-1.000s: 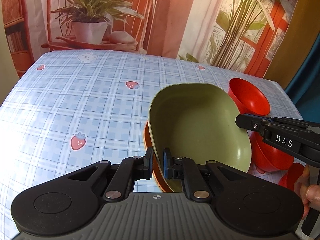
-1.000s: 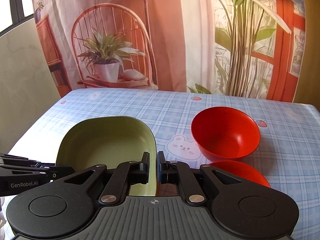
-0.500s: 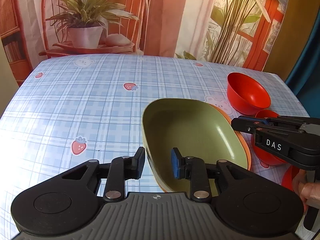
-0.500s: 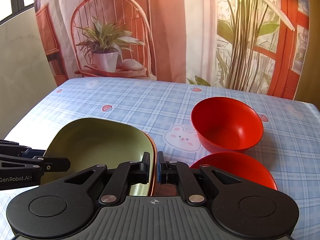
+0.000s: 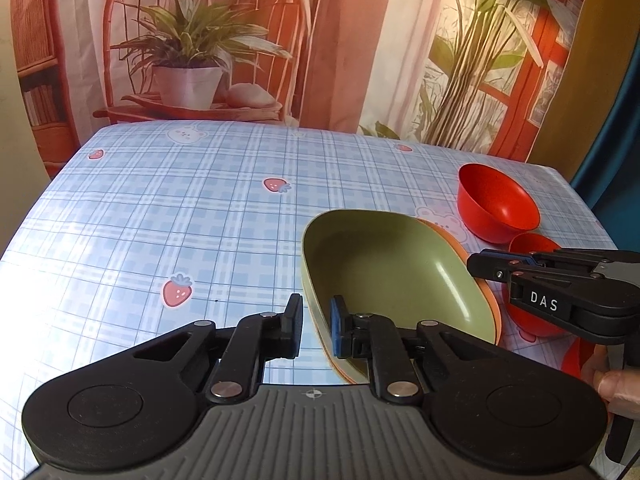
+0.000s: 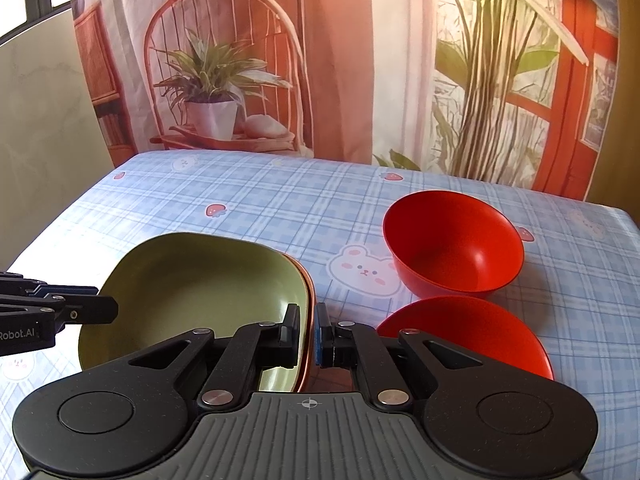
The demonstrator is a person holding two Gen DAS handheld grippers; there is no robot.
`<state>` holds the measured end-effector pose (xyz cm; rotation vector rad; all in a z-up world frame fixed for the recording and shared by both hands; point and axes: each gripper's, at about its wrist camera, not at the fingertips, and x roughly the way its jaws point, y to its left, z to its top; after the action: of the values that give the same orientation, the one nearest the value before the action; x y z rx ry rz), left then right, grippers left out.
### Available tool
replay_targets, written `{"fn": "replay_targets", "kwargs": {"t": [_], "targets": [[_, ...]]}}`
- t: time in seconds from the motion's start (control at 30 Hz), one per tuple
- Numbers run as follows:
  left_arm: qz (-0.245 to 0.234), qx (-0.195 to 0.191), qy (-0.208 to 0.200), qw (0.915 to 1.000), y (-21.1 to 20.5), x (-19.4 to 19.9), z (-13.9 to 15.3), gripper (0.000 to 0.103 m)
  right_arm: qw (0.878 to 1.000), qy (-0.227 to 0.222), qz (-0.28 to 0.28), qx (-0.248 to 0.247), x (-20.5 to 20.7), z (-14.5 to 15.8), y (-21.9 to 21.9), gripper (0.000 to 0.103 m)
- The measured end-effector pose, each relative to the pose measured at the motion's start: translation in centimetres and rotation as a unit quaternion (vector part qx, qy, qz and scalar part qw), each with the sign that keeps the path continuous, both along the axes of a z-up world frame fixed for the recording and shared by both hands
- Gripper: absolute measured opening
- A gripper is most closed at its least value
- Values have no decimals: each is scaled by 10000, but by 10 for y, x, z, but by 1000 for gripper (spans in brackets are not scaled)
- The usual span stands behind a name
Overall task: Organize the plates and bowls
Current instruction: 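Lower the green plate onto the orange plate and open the left gripper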
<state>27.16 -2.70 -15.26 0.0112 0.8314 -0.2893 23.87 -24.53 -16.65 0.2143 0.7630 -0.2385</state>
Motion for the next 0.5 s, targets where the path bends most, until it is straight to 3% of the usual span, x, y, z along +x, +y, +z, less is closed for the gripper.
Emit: {"fn": "replay_targets", "kwargs": {"t": [0.5], "targets": [[-62,92,109,9999,-7,3,-12,11,9999,95,-68,-47,-2,-4,0,9]]}}
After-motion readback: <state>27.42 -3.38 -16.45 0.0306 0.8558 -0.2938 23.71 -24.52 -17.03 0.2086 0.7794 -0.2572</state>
